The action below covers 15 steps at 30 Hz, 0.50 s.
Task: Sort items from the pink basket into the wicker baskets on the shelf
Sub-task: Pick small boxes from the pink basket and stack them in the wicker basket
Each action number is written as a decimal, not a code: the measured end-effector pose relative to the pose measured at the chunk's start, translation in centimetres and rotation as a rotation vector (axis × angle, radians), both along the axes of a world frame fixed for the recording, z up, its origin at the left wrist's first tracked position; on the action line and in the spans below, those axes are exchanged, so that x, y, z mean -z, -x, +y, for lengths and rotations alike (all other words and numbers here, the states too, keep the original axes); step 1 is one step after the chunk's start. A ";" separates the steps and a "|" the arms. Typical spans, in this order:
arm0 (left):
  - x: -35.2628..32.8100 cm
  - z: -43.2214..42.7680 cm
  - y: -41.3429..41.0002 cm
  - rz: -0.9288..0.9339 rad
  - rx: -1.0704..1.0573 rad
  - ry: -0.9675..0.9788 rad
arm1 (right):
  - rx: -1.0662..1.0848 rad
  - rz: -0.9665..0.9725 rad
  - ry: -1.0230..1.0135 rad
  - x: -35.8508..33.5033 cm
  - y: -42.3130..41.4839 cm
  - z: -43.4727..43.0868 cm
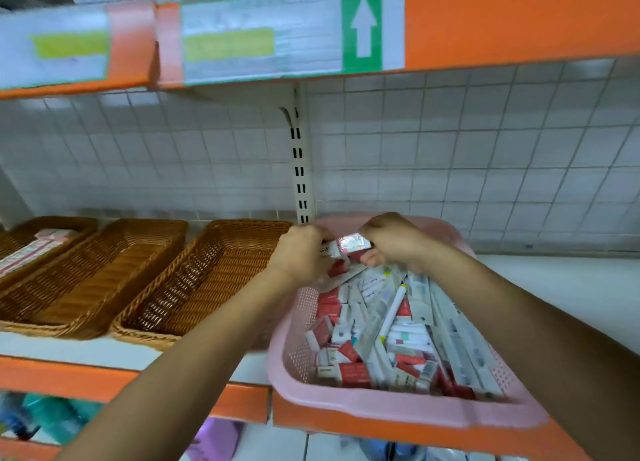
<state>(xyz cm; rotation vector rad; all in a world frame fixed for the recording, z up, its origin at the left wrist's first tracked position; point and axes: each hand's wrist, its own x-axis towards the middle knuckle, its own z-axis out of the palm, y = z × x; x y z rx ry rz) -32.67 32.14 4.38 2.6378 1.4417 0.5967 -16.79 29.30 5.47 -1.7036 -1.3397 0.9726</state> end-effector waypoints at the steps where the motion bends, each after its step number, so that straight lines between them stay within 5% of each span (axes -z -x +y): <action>1: -0.1 -0.2 0.9 -0.024 -0.003 -0.012 | -0.018 0.059 0.003 -0.3 1.1 -0.2; 15: -1.3 -3.2 20.2 -0.201 0.018 -0.075 | -0.062 0.393 0.007 -2.5 20.2 -1.7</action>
